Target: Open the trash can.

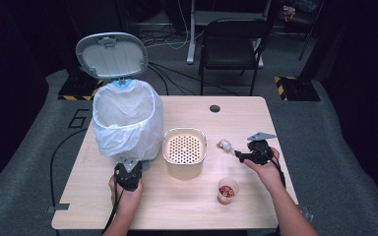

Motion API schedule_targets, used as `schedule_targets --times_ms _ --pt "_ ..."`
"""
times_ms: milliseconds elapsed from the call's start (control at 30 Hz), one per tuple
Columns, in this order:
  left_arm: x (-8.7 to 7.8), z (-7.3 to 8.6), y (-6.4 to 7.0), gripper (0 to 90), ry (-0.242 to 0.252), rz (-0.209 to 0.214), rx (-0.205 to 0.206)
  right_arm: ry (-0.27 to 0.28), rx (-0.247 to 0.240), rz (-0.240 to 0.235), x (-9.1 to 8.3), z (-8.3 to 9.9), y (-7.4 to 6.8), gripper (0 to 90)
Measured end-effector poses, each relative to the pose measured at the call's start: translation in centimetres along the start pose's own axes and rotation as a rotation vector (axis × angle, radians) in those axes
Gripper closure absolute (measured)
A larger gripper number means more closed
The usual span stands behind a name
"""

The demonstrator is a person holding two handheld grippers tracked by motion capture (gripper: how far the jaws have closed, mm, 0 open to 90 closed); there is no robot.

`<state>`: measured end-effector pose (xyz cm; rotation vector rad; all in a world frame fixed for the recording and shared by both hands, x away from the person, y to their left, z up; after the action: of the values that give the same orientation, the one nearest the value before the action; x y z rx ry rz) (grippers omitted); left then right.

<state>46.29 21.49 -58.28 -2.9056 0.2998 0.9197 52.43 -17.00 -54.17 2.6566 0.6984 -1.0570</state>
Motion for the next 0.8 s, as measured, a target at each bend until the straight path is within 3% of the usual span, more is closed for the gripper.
schedule_targets --times_ms 100,133,200,433,800 --pt "0.0 0.0 0.0 90.0 0.001 -0.001 0.000 0.002 -0.006 -0.010 0.2 -0.4 -0.2 37.2" --pt "0.0 0.0 -0.1 90.0 0.002 0.004 -0.007 0.005 -0.012 -0.033 0.4 -0.8 -0.5 41.1" --pt "0.0 0.0 -0.1 90.0 0.002 0.006 -0.021 0.002 -0.016 -0.038 0.5 -1.0 -0.6 41.6" --pt "0.1 0.0 -0.2 90.0 -0.004 0.003 -0.013 0.021 -0.051 -0.050 1.4 -2.7 -1.4 43.1" --pt "0.1 0.0 -0.2 90.0 -0.003 -0.006 -0.001 0.011 -0.047 -0.073 2.8 -3.5 -2.3 41.8"
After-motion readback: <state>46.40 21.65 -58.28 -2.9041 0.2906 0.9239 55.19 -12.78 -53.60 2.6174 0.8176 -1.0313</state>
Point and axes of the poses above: each handheld gripper's, and its own axes: x roughly forward along the jaws, z roughly out of its underside, y roughly to its right, the point moved 10 cm from there along x, roughly forward along the jaws, and after that the axes turned 1 degree about -y, right-handed, at the moved point
